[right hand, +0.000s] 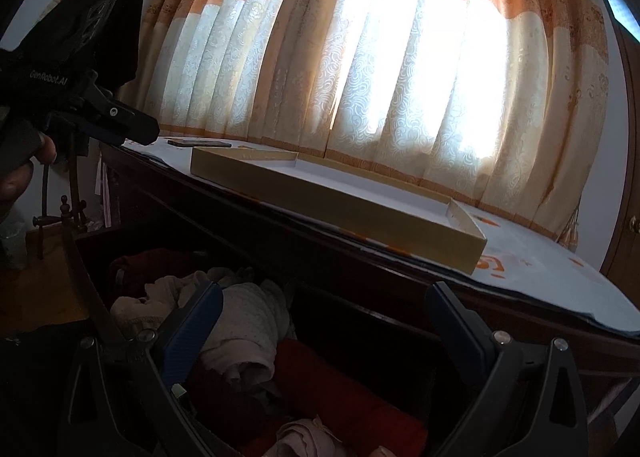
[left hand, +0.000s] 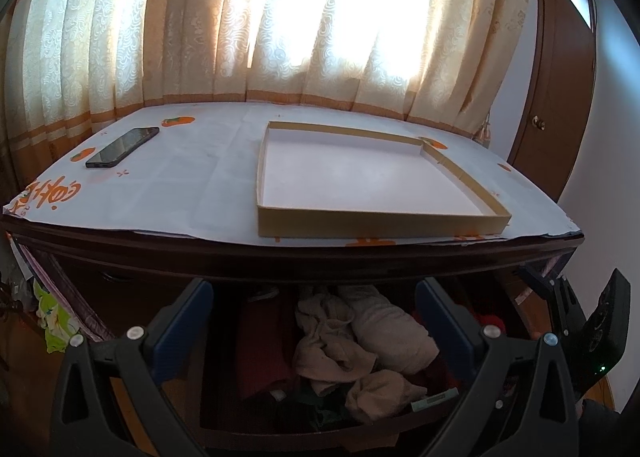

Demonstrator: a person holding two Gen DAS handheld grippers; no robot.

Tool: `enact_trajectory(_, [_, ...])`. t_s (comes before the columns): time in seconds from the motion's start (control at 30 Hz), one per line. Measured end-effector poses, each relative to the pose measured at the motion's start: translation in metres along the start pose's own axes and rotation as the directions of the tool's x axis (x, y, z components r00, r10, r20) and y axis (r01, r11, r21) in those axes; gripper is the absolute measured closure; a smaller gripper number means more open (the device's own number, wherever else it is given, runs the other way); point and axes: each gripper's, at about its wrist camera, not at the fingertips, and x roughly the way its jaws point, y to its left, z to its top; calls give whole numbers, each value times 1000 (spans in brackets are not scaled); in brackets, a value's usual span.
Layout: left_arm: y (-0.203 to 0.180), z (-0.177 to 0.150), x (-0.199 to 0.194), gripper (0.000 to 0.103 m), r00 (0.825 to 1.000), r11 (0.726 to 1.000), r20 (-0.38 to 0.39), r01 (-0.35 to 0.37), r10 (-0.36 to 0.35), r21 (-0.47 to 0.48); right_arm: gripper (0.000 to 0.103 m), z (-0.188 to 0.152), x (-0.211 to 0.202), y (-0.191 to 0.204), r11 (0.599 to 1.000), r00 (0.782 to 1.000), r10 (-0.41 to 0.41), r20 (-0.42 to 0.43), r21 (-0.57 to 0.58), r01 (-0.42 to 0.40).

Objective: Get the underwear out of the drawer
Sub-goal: 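Lower both tools toward the open drawer of clothes below the table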

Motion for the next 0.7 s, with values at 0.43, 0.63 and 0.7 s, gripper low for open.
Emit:
enact_trajectory(0.43, [14,8,-4,0,1000,1000,11,-13,13,-20,1,1,-5,1,999,997,29,-76,20,-28])
enact_trajectory(0.63, [20,11,-6,0,1000,999,20,-16,16,-31,1,1,-7,4,999,993,36,-114,25,-33])
enact_trajectory(0.7, [21,11,-7,0,1000,999,22,-16,17,-34,1,1,-7,4,999,992,39,-124,24,-36])
